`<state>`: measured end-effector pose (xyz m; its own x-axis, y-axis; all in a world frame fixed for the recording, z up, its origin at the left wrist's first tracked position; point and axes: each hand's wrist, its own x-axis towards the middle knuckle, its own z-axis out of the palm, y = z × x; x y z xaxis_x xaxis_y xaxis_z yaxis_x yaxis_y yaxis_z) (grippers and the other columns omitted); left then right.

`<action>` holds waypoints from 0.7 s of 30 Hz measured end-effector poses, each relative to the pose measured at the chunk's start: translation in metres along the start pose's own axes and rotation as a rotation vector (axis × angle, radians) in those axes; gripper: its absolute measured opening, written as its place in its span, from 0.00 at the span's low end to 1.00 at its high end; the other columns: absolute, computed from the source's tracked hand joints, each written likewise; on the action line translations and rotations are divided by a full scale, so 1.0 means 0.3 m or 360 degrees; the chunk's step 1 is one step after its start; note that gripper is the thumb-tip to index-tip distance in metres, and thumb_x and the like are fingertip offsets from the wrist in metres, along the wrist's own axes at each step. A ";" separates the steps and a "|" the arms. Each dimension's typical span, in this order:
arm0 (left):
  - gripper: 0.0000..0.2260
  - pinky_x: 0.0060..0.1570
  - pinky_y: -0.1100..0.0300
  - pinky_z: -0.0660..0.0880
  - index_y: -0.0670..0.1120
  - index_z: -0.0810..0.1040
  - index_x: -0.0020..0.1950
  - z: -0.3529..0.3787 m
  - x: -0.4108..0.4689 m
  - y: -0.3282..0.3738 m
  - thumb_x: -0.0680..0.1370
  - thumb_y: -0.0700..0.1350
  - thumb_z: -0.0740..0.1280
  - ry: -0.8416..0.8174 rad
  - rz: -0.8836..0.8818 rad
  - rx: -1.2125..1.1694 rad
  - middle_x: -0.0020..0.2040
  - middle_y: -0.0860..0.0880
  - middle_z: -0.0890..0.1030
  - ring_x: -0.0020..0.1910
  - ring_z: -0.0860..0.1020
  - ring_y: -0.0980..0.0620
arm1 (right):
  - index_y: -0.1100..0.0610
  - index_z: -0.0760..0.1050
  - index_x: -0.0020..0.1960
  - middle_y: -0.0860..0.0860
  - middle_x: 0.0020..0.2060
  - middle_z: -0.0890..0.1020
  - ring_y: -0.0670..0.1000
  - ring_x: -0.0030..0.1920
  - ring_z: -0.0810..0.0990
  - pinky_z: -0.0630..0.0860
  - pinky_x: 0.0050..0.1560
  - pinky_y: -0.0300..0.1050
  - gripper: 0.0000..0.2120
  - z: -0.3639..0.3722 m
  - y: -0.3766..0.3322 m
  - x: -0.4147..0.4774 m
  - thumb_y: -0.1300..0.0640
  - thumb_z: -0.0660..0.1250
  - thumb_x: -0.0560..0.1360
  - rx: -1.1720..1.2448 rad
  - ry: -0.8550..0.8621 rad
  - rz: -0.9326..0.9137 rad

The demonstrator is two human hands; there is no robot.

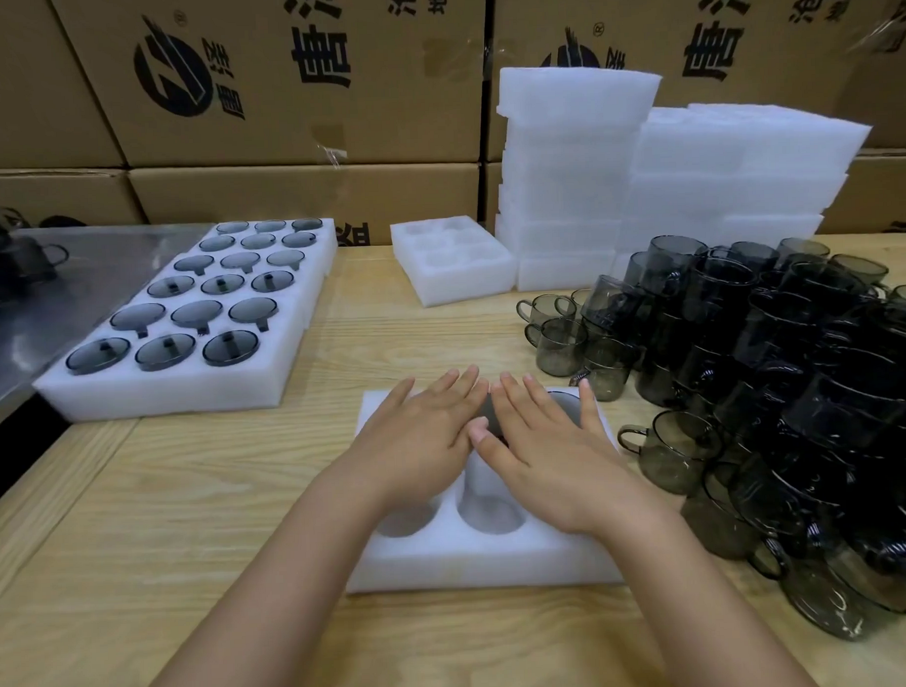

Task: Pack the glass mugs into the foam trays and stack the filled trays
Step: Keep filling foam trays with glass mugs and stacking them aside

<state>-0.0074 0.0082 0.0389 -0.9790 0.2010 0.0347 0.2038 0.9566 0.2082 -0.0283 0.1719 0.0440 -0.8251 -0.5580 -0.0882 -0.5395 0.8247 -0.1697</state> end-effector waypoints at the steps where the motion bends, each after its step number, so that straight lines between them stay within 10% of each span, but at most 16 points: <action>1: 0.22 0.73 0.57 0.38 0.55 0.49 0.78 -0.004 0.000 -0.004 0.84 0.51 0.47 -0.0011 0.0012 -0.0045 0.78 0.59 0.46 0.75 0.43 0.63 | 0.52 0.36 0.76 0.44 0.76 0.38 0.43 0.74 0.34 0.26 0.69 0.59 0.33 0.000 -0.005 0.000 0.37 0.36 0.77 -0.0009 -0.0016 0.0014; 9: 0.10 0.49 0.67 0.75 0.48 0.77 0.58 0.002 -0.084 -0.137 0.80 0.38 0.63 0.1162 -0.0481 -0.1801 0.53 0.49 0.82 0.52 0.79 0.55 | 0.53 0.37 0.77 0.45 0.76 0.38 0.43 0.74 0.33 0.28 0.70 0.59 0.34 -0.007 -0.009 -0.001 0.36 0.38 0.77 -0.0020 -0.0043 0.0031; 17: 0.14 0.35 0.65 0.76 0.42 0.77 0.61 0.065 -0.094 -0.165 0.76 0.32 0.64 0.0840 -0.0416 -0.2293 0.37 0.56 0.82 0.37 0.81 0.56 | 0.53 0.44 0.77 0.44 0.76 0.44 0.44 0.75 0.39 0.35 0.73 0.55 0.35 -0.041 -0.002 0.005 0.35 0.43 0.77 0.0120 -0.0116 0.0001; 21: 0.14 0.36 0.63 0.77 0.43 0.78 0.58 0.075 -0.092 -0.178 0.76 0.32 0.64 0.0832 -0.0420 -0.2300 0.39 0.54 0.83 0.38 0.81 0.54 | 0.50 0.77 0.53 0.48 0.51 0.79 0.56 0.57 0.75 0.72 0.54 0.50 0.19 -0.117 0.031 0.063 0.38 0.56 0.76 0.0543 0.0245 0.0227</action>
<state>0.0088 -0.0436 0.0049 -0.9412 -0.3206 0.1067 0.1514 -0.1178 0.9814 -0.0548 0.1723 0.0752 -0.9170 -0.3987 0.0093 -0.3529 0.8004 -0.4847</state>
